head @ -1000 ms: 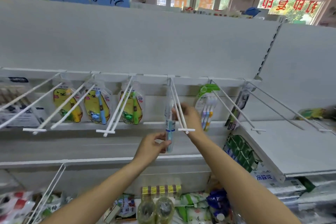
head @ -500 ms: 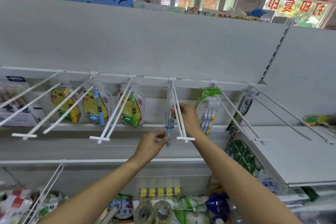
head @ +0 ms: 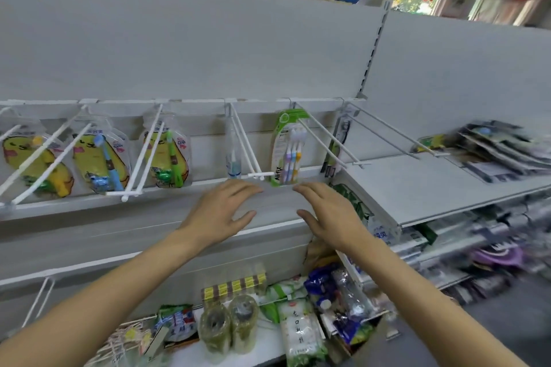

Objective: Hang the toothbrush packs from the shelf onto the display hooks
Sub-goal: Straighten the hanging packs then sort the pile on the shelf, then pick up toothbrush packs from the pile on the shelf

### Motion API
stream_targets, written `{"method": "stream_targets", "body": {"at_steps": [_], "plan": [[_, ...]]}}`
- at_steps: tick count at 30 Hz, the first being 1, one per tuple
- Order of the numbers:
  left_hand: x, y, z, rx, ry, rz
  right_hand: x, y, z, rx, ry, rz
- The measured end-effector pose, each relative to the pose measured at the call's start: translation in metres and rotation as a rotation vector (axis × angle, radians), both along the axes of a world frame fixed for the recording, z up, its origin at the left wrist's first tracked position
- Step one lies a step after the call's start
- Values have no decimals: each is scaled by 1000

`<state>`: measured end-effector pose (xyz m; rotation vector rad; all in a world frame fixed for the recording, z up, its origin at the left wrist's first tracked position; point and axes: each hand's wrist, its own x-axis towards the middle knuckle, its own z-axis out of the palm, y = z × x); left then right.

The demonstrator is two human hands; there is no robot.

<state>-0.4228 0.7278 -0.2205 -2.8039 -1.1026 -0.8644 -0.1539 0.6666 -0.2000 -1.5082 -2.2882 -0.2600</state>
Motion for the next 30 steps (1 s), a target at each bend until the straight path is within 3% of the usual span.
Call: {"method": "stream_targets", "body": {"at_steps": [13, 21, 30], "plan": [[187, -33, 17, 146, 50, -290, 171, -83, 0, 46, -53, -114], [343, -52, 6, 66, -12, -241, 335, -103, 1, -9, 62, -147], [484, -47, 8, 44, -23, -107, 483, -104, 2, -45, 4, -177]]}}
